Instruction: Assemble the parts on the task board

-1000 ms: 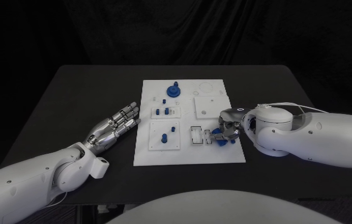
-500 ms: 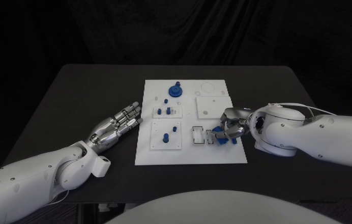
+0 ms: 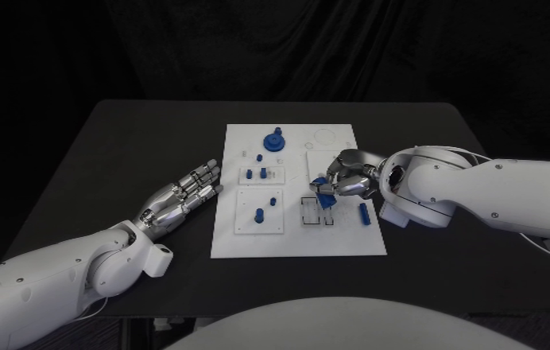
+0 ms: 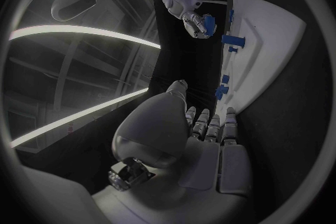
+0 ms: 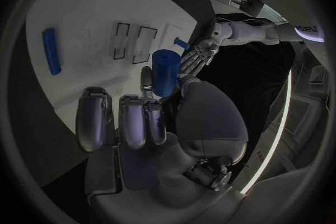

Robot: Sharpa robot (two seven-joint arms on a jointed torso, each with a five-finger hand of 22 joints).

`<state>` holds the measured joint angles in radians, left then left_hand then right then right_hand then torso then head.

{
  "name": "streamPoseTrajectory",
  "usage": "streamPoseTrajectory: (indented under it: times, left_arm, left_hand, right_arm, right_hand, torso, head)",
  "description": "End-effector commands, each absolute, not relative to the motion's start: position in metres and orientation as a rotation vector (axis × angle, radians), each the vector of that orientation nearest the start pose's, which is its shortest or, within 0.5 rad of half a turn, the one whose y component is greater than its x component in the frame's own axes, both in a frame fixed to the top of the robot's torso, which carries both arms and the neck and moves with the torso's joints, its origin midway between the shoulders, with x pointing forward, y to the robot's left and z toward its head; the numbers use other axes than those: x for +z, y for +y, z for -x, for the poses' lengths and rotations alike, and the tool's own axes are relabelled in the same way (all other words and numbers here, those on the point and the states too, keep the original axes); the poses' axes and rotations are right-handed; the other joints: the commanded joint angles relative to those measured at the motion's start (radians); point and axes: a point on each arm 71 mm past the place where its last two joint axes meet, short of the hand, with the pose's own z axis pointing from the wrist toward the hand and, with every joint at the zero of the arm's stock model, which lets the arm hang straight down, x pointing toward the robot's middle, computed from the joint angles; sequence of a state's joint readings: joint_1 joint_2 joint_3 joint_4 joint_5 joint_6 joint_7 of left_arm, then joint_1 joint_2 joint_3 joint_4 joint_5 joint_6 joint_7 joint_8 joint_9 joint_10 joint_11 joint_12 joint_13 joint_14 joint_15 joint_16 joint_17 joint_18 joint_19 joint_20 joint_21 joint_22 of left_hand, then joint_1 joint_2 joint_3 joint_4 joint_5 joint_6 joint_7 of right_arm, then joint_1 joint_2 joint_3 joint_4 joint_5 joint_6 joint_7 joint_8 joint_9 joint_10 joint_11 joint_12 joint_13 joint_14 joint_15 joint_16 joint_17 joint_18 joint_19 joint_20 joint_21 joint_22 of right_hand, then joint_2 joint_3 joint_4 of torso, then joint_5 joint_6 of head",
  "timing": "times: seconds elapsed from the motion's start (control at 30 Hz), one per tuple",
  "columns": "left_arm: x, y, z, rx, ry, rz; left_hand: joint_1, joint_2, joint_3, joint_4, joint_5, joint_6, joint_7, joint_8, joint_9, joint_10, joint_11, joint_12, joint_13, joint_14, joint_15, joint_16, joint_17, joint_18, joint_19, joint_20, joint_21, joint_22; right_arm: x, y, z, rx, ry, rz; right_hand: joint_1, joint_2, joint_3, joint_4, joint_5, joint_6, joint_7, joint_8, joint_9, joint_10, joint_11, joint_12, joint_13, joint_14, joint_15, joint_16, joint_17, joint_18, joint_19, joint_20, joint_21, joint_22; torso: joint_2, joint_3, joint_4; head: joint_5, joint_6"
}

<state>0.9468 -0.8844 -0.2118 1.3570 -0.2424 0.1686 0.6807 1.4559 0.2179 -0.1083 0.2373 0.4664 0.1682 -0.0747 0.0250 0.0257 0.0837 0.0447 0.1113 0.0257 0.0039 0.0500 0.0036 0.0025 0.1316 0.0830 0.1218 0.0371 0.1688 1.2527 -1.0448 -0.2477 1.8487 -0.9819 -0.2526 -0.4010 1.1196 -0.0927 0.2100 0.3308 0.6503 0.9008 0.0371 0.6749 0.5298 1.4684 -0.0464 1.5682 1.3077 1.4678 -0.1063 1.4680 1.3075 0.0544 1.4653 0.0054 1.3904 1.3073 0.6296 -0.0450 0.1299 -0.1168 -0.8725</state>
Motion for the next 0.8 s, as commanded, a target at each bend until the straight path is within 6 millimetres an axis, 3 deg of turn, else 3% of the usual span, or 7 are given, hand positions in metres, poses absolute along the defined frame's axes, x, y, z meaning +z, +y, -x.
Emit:
streamPoseTrajectory:
  times: [0.03, 0.23, 0.33, 0.47, 0.8]
  left_arm:
    - [-0.335, 0.255, -0.401, -1.839, 1.687, 0.959]
    - [-0.335, 0.254, -0.402, -1.843, 1.691, 0.960]
    - [-0.335, 0.253, -0.401, -1.844, 1.692, 0.961]
    - [-0.335, 0.253, -0.401, -1.845, 1.694, 0.961]
    - [-0.336, 0.253, -0.401, -1.844, 1.696, 0.962]
  left_hand:
    - [-0.008, 0.001, 0.000, 0.006, -0.004, 0.000, 0.010, 0.002, 0.000, -0.005, 0.001, -0.005, 0.000, -0.001, 0.003, -0.002, -0.001, 0.017, -0.001, 0.009, 0.005, -0.002]
    - [-0.009, 0.002, 0.000, 0.007, -0.004, 0.001, 0.015, 0.002, 0.000, -0.005, 0.000, -0.005, 0.000, -0.001, 0.003, -0.003, -0.001, 0.017, -0.001, 0.009, 0.005, -0.002]
    - [-0.009, 0.002, 0.000, 0.007, -0.003, 0.003, 0.019, 0.003, 0.000, -0.005, -0.001, -0.005, 0.000, -0.002, 0.003, -0.003, -0.002, 0.017, -0.001, 0.009, 0.005, -0.003]
    - [-0.010, 0.002, 0.000, 0.007, -0.003, 0.003, 0.020, 0.003, 0.000, -0.006, -0.001, -0.005, 0.000, -0.001, 0.003, -0.002, -0.001, 0.017, -0.001, 0.009, 0.005, -0.002]
    - [-0.010, 0.002, 0.000, 0.007, -0.003, 0.005, 0.022, 0.003, 0.001, -0.006, -0.002, -0.005, 0.000, -0.002, 0.003, -0.003, -0.002, 0.017, -0.002, 0.009, 0.005, -0.003]
  right_arm:
    - [-0.240, -0.223, -0.392, 0.651, 2.208, -0.426]
    - [-0.252, -0.223, -0.392, 0.615, 2.246, -0.445]
    - [-0.256, -0.223, -0.391, 0.597, 2.256, -0.457]
    - [-0.262, -0.223, -0.389, 0.578, 2.266, -0.473]
    - [-0.271, -0.223, -0.386, 0.547, 2.306, -0.476]
  right_hand:
    - [0.004, 0.037, 0.047, -0.041, -0.047, -0.026, -0.013, 0.001, 0.005, 0.102, -0.001, 0.003, 0.263, 0.061, -0.001, -0.007, 0.023, -0.009, 0.039, -0.003, -0.006, 0.203]
    - [-0.025, 0.041, 0.038, -0.040, -0.096, -0.030, -0.010, -0.003, 0.005, 0.102, 0.002, 0.003, 0.263, 0.061, 0.001, -0.009, 0.019, -0.008, 0.038, -0.001, -0.008, 0.202]
    - [-0.035, 0.041, 0.034, -0.040, -0.108, -0.033, -0.008, -0.006, 0.004, 0.102, 0.003, 0.003, 0.263, 0.059, 0.002, -0.011, 0.013, -0.007, 0.036, 0.000, -0.012, 0.201]
    - [-0.047, 0.038, 0.029, -0.040, -0.111, -0.035, -0.007, -0.009, 0.003, 0.102, 0.005, 0.003, 0.263, 0.059, 0.003, -0.012, 0.011, -0.007, 0.035, 0.001, -0.014, 0.200]
    - [-0.082, 0.041, 0.016, -0.040, -0.151, -0.042, -0.001, -0.022, -0.003, 0.102, 0.010, 0.003, 0.263, 0.058, 0.007, -0.016, 0.004, -0.006, 0.033, 0.005, -0.020, 0.198]
  torso:
    - [0.001, -0.0007, 0.0008]
    - [0.004, -0.0013, 0.0010]
    - [0.003, -0.0013, -0.0008]
    - [0.002, -0.0020, 0.0013]
    - [0.001, -0.0007, -0.0020]
  head:
    - [-0.001, 0.000]
    - [-0.003, 0.000]
    - [-0.002, 0.000]
    - [-0.004, 0.000]
    - [0.005, 0.000]
